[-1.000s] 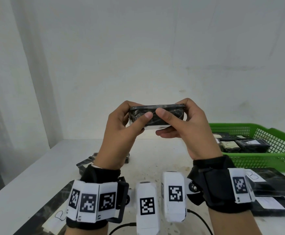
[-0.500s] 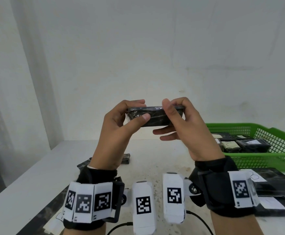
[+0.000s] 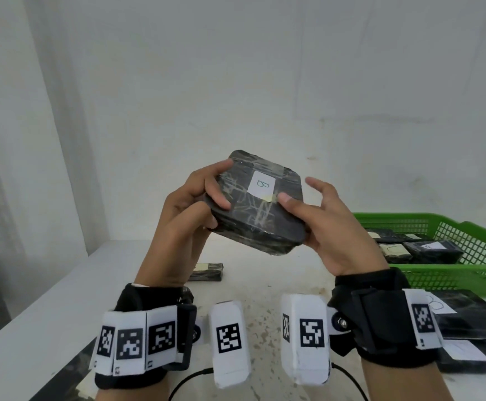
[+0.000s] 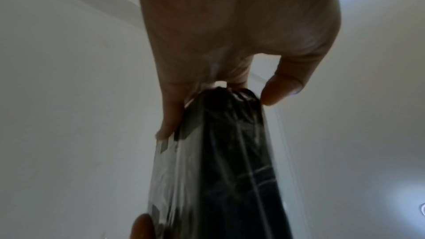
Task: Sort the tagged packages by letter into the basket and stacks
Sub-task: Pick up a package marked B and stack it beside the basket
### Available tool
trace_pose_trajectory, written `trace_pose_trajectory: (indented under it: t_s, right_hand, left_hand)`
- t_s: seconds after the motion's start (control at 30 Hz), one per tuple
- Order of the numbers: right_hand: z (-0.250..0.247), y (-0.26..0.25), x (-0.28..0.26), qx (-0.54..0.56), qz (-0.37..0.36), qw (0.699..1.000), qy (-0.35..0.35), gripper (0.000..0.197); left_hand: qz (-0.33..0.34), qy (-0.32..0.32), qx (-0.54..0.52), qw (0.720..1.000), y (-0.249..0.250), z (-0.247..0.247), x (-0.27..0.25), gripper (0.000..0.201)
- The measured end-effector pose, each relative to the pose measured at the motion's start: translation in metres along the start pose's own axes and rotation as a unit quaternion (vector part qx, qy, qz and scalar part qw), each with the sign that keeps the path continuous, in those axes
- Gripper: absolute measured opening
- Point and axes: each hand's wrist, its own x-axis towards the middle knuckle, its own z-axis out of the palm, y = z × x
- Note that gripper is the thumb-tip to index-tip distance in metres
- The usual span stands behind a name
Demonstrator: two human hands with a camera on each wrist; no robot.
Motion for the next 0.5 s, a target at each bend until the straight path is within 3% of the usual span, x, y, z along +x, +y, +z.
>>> trace_pose_trajectory:
  t_s: [0.07,0.2,0.23,0.3,0.37,0.43,0.5]
  right_hand:
    - [-0.002,0.001,0.000,-0.005,-0.013,1.000,0.001,0.087]
    - [-0.004,0.006,0.003,-0.055,-0.030,0.998,0.006,0.099]
    - [-0.005,0.007,0.004,-0.081,-0.042,0.996,0.008,0.097]
    - [-0.007,0.009,0.006,-0.128,-0.074,0.989,0.000,0.083]
    - [-0.010,0.010,0.007,-0.160,-0.111,0.981,-0.007,0.068]
    - [-0.013,0.012,0.007,-0.212,-0.159,0.964,-0.001,0.057]
    - [-0.012,0.013,0.006,-0.273,-0.201,0.941,0.012,0.049]
  left_hand:
    - [-0.029,0.010,0.010,0.999,-0.001,-0.001,0.001,0.020]
    - [-0.106,0.068,0.072,0.989,-0.007,0.006,0.005,0.019]
    - [-0.117,0.088,0.102,0.984,-0.007,0.006,0.006,0.023]
    - [-0.136,0.093,0.138,0.977,-0.009,0.004,0.006,0.054]
    - [-0.162,0.109,0.107,0.975,-0.007,0.003,0.004,0.077]
    - [-0.176,0.134,0.060,0.973,-0.004,0.002,0.005,0.081]
    - [-0.180,0.120,0.048,0.975,-0.002,0.002,0.005,0.072]
